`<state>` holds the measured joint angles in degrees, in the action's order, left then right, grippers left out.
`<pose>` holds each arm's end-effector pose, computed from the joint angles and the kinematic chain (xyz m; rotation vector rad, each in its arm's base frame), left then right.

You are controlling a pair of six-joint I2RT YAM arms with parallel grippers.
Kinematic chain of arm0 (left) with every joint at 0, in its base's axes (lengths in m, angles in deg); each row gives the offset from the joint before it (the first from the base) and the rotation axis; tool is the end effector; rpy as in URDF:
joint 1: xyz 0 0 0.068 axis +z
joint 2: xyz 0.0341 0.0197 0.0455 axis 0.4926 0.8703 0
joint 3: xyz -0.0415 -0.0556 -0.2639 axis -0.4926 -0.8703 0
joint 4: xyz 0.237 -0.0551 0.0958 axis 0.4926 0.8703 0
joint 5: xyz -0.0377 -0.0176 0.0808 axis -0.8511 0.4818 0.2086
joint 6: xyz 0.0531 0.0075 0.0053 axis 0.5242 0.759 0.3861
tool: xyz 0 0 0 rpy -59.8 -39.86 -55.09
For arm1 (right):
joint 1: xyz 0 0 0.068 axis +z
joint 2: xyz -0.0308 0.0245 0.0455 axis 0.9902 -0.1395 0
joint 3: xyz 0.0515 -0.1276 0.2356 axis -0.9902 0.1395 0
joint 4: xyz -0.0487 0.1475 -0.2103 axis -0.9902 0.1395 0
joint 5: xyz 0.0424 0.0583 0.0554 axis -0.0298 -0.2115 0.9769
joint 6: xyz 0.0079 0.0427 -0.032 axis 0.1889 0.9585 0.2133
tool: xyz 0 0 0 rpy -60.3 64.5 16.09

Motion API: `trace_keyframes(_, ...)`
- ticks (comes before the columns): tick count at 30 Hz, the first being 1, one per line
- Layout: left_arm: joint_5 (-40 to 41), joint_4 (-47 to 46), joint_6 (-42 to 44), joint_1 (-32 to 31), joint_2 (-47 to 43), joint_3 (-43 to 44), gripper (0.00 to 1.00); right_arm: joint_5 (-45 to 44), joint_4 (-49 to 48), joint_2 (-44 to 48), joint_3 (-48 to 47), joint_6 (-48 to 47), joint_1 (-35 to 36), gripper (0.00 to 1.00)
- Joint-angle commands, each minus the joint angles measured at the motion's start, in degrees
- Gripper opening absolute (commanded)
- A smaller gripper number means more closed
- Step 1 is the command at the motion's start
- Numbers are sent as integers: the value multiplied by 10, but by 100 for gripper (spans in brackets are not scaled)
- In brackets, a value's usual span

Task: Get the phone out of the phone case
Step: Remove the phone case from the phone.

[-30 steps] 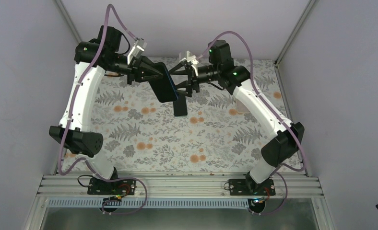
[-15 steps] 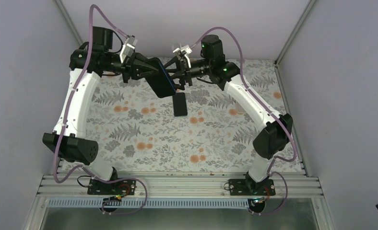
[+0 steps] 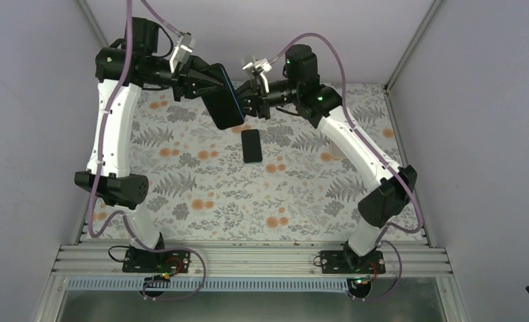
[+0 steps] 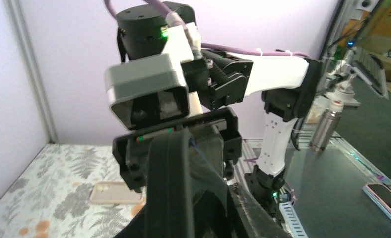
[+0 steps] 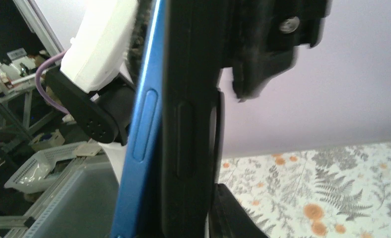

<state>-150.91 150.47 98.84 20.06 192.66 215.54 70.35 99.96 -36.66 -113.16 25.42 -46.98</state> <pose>0.3043 -0.0865 0.4890 1.2766 1.3235 -1.3351 0.2990 0.2496 0.4430 -1.3350 1.3316 1.4775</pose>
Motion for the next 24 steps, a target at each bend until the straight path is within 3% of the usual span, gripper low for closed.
trace_keyframes(1, 146, -34, 92, -29, 44, -6, 37, 158, -41, 94, -19, -25, 136, 11)
trace_keyframes(4, 148, -34, 97, -29, 24, -1, 75, 158, -22, 110, -2, -35, 128, 3)
trace_keyframes(5, 152, -34, 94, -29, 20, 7, 83, 158, -19, 115, 6, -37, 126, 3)
trace_keyframes(8, 157, -35, 90, -29, 8, 20, 86, 159, -16, 132, 30, -40, 112, 3)
trace_keyframes(11, 179, -40, 75, -28, 4, 37, 100, 161, -25, 146, 56, -34, 94, 3)
trace_keyframes(17, 246, -71, 61, -6, -46, 90, 100, 192, 45, 164, 86, -78, 20, 3)
trace_keyframes(21, 297, -157, 49, -5, -134, 29, 100, 201, 147, 167, 92, -171, -53, 3)
trace_keyframes(24, 338, -262, 9, -5, -200, -47, 100, 177, 157, 160, 108, -194, -117, 3)
